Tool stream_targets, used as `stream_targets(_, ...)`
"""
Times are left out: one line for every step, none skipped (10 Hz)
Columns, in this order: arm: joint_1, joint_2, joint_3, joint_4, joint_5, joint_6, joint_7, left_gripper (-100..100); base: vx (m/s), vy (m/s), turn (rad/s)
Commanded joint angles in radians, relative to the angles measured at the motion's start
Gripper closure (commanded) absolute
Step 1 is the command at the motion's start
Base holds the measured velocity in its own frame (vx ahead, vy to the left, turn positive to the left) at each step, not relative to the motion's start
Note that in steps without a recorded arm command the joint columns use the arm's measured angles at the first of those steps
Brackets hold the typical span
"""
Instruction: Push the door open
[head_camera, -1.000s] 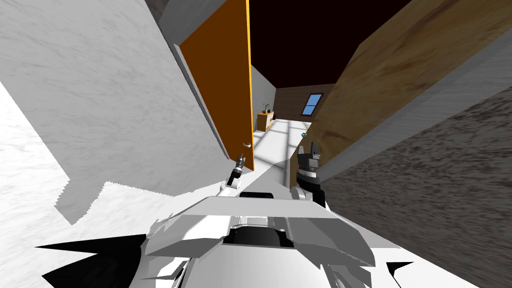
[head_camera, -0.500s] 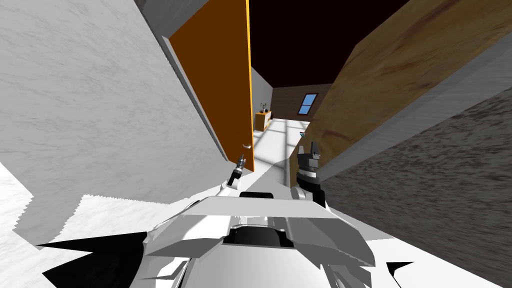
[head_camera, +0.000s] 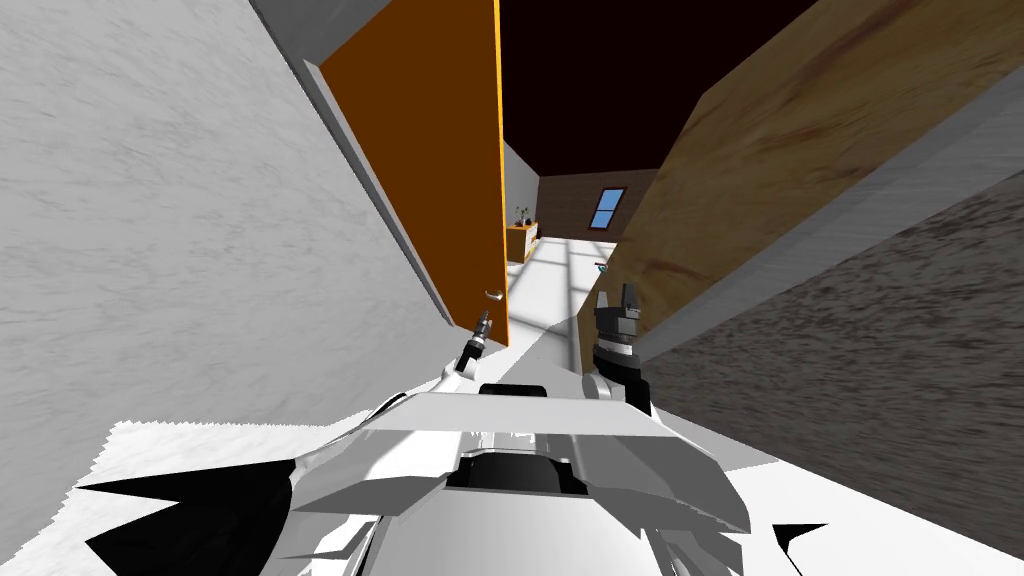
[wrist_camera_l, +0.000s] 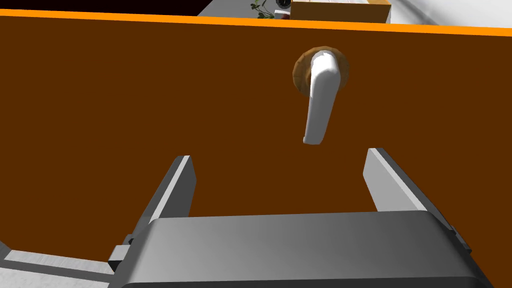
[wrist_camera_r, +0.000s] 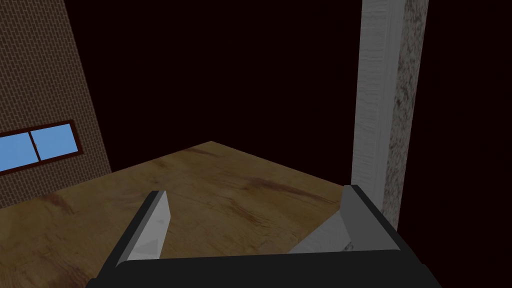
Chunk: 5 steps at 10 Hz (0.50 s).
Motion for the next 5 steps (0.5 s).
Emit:
stream_targets(-0.015, 0.002, -0.010, 0.040, 0.003, -0.011, 0.001, -100, 0.082, 0.120, -0.118)
stream_targets(-0.023, 0.002, -0.014, 0.059, 0.005, -0.015, 0.001, -100, 0.063, 0.097, -0.087)
stream_targets(-0.031, 0.002, -0.019, 0.077, 0.007, -0.019, 0.001, -100, 0.048, 0.082, -0.065)
stream_targets(-0.043, 0.002, -0.026, 0.107, 0.010, -0.026, 0.001, -100, 0.055, 0.086, -0.112)
stream_targets(-0.055, 0.002, -0.033, 0.137, 0.012, -0.033, 0.001, -100, 0.069, 0.119, -0.136)
